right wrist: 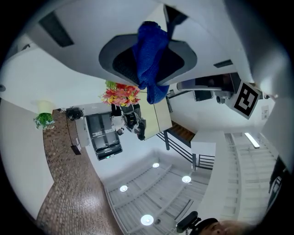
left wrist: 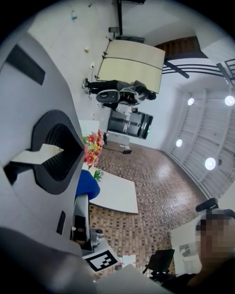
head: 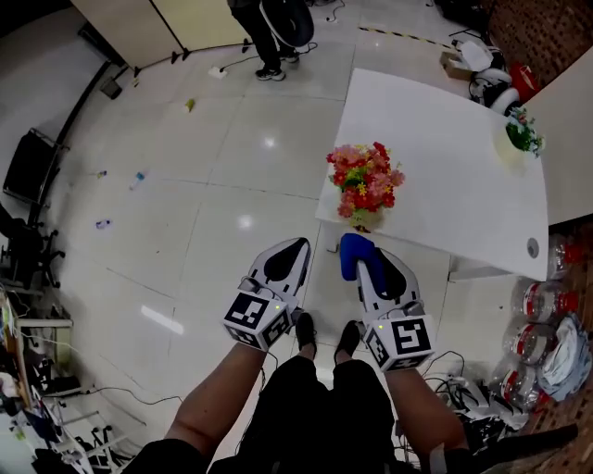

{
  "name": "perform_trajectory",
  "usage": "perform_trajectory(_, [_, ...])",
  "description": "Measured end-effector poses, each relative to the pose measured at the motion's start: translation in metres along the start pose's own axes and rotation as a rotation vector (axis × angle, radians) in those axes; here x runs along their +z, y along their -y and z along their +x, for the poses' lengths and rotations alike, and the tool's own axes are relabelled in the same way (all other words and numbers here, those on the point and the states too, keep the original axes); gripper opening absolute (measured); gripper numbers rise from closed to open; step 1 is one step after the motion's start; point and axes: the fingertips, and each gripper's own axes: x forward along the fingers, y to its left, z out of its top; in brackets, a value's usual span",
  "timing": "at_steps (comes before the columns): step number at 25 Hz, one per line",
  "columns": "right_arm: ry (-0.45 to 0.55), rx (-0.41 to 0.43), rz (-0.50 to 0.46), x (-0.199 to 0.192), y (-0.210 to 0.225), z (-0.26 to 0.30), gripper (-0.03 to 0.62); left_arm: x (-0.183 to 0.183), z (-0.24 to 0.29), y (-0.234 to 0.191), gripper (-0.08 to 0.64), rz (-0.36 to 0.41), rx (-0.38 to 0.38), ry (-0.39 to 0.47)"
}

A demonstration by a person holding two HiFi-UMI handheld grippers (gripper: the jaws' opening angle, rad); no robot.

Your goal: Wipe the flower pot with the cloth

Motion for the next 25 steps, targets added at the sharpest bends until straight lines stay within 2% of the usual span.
perform_trajectory(7, [-0.048,-0.074,-0.001,-0.050,0.001,0.045,0.098,-0.038,0.026,-0.033,-0.003,-0.024,0.012,-0.032])
perform_trajectory(14, [-0.108,-0.150,0.013,-0.100,-0.003,0.085,0.098,-0.063,0.027,-0.056,-0.003,-0.026,-0.004,-0.068])
perform_trajectory(19, [-0.117,-0.214,0.015,-0.108,0.010,0.103,0.098,-0.070,0.036,-0.059,-0.003,-0.004,-0.039,-0.094])
perform_trajectory(25, [-0.094,-0.289,0.062,-0.107,0.024,0.111,0.098,-0.070,0.047,-0.065,-0.003,-0.008,-0.071,-0.102])
